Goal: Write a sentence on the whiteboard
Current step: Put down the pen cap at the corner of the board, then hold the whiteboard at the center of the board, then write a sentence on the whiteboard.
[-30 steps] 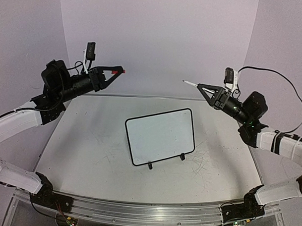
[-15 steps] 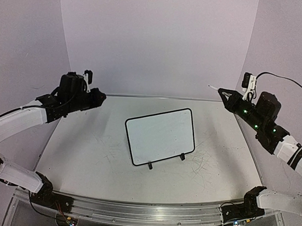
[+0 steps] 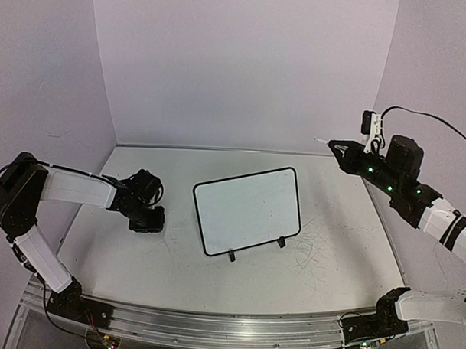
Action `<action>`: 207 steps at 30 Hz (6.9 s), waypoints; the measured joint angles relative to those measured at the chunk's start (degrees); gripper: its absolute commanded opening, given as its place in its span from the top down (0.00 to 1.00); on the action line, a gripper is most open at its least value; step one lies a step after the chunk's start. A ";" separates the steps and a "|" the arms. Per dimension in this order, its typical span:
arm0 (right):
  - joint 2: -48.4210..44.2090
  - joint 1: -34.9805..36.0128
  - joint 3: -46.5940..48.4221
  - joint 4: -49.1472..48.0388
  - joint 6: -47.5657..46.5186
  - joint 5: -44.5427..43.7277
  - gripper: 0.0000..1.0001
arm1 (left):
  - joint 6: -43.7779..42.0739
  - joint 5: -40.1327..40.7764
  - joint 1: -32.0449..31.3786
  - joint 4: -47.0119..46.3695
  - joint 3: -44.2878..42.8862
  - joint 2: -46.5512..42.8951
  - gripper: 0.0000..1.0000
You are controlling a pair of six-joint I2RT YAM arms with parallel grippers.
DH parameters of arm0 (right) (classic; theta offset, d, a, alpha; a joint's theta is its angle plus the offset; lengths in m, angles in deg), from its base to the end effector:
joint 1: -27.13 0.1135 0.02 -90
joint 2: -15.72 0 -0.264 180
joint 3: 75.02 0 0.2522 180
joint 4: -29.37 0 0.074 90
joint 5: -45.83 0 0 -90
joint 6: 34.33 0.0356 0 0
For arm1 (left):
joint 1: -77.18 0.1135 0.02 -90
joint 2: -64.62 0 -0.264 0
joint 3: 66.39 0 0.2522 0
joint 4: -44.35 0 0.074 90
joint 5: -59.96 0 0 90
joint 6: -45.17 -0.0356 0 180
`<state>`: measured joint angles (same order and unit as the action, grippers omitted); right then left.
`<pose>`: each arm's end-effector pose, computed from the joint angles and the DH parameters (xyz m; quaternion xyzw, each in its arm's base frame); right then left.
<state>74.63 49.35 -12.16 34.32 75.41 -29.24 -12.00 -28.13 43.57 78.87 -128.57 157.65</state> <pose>0.2221 0.1006 0.3551 -0.1063 0.7051 0.3354 0.6157 0.2473 -0.1629 0.1482 0.0031 0.9769 -0.1032 0.1873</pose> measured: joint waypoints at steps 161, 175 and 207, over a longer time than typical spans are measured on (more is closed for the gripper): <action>39.00 36.32 22.14 1.11 -26.37 -11.76 1.00 | -10.76 -52.61 4.88 -54.40 6.56 -0.81 1.00; 39.00 36.59 22.12 -1.06 -26.37 -14.05 1.00 | -13.63 -52.20 4.91 -54.88 7.41 -0.94 1.00; 40.27 36.59 22.14 -1.08 -26.35 -15.74 1.00 | -13.80 -52.18 4.91 -54.95 7.67 -1.18 1.00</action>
<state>114.89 85.94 9.98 33.24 49.06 -44.98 -25.80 -80.31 48.47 23.93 -120.90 156.47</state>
